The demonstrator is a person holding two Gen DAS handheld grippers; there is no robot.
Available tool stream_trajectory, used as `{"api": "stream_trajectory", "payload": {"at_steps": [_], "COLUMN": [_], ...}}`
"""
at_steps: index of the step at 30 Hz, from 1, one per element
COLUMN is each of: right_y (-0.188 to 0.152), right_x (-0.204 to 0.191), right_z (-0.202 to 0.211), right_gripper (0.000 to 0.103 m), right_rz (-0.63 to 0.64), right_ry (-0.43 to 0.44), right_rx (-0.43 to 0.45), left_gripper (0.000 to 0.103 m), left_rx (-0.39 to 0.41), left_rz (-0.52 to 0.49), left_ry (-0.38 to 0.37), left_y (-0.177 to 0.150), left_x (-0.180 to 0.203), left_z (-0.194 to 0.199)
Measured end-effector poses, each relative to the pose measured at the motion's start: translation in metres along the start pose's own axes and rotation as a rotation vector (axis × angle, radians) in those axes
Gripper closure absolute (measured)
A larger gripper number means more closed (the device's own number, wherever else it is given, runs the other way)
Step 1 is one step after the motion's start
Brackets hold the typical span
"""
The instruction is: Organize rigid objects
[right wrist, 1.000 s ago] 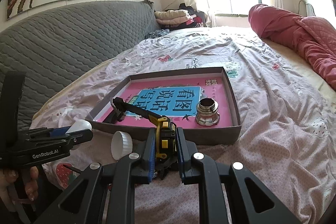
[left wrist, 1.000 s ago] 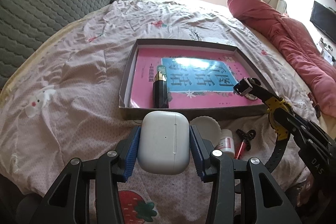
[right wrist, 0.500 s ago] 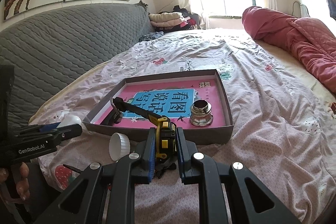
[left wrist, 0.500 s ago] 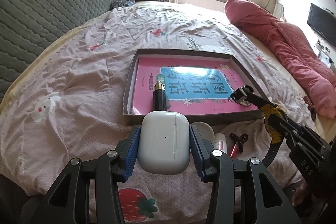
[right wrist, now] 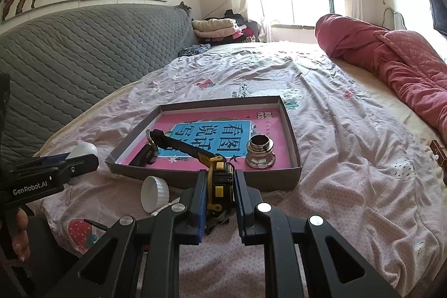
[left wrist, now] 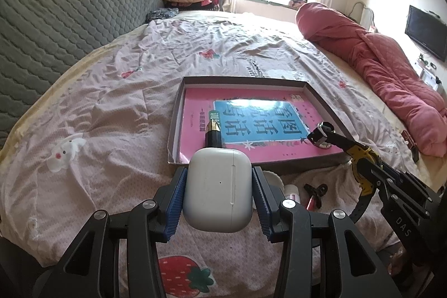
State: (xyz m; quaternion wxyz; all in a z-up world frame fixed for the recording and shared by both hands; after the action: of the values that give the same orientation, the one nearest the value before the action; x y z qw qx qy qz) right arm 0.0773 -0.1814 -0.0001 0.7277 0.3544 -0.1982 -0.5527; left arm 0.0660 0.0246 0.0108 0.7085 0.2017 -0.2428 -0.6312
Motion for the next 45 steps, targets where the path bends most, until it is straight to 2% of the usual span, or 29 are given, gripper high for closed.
{"api": "stream_trajectory", "payload": {"at_steps": [14,23,31,38,45], "right_y": [0.015,0.034,0.043,0.046,0.048], "right_x": [0.009,0.014,0.033,0.062,0.071], "right_z": [-0.012,-0.027,-0.041,-0.053,-0.064], "right_gripper": [0.085,0.085,0.085,0.085,0.085], "right_rz": [-0.067,-0.089,-0.112,-0.154,-0.146], "right_ry": [-0.011,-0.059,-0.113,-0.174,-0.199], "right_rx": [0.028,0.059,0.071,0.065,0.057], "left_gripper": [0.056,0.056,0.056,0.056,0.056], "left_rx": [0.01,0.0,-0.002,-0.03,-0.057], "left_rz": [0.01,0.017,0.002,-0.016,-0.03], "left_ry": [0.007,0.024,0.022,0.008,0.01], "left_y": [0.009,0.026,0.045,0.057,0.062], "left_x": [-0.006,-0.007,0.007,0.024,0.036], "left_z": [-0.011,-0.03,-0.044,-0.067,-0.089]}}
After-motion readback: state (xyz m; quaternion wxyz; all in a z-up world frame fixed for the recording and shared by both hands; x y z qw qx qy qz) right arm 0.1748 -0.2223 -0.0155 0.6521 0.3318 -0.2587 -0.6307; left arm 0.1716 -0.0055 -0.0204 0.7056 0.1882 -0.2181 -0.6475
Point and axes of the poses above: each gripper's, at about its wrist camera, not at the fingertips, and z roughly against the way its jaws point, x to its right, y to its top, the point moved 3 cm from there along -z, roughly the way its jaws point, and after that the axes turned 10 degrees about -x, right-handed, at the moved point
